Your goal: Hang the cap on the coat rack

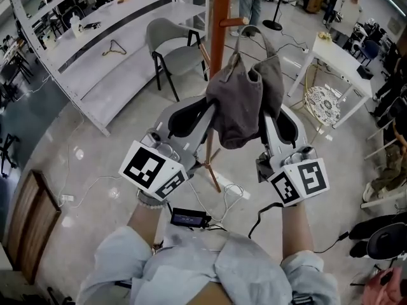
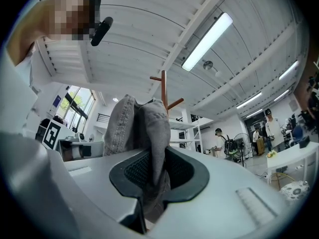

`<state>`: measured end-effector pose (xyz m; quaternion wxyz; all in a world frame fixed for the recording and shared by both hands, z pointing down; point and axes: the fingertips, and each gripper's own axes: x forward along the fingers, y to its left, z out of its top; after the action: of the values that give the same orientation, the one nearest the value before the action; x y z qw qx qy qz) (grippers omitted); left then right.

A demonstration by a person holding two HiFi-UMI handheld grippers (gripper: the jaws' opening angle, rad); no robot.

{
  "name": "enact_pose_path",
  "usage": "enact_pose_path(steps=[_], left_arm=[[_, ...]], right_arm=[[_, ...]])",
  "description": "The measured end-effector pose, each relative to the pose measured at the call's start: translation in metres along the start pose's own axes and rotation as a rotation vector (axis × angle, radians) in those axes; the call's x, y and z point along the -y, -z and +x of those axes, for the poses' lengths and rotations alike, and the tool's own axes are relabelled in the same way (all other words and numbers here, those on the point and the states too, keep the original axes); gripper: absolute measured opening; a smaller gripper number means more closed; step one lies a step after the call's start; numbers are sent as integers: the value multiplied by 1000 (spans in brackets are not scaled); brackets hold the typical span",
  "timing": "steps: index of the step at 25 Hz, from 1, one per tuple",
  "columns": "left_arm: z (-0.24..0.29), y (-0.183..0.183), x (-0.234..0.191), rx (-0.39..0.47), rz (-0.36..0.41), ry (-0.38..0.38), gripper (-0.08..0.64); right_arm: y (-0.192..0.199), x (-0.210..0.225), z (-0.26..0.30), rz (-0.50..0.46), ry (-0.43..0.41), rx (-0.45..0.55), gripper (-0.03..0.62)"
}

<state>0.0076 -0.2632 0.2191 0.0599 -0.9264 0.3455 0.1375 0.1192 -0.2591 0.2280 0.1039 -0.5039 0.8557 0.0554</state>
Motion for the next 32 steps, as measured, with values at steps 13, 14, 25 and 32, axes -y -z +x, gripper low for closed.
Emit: enact_pose_path(steps=[13, 14, 25, 32], left_arm=[[21, -3, -20, 23, -18, -20, 29], [22, -2, -22, 21, -16, -23, 29], [32, 9, -41, -6, 9, -43, 29], [34, 17, -53, -31, 16, -63, 29]], right_arm=[[-5, 17, 27, 4, -20, 0, 64], [-4, 18, 30, 8, -22, -5, 64], [13, 35, 56, 104, -24, -43, 64], [24, 37, 70, 105, -25, -73, 64]])
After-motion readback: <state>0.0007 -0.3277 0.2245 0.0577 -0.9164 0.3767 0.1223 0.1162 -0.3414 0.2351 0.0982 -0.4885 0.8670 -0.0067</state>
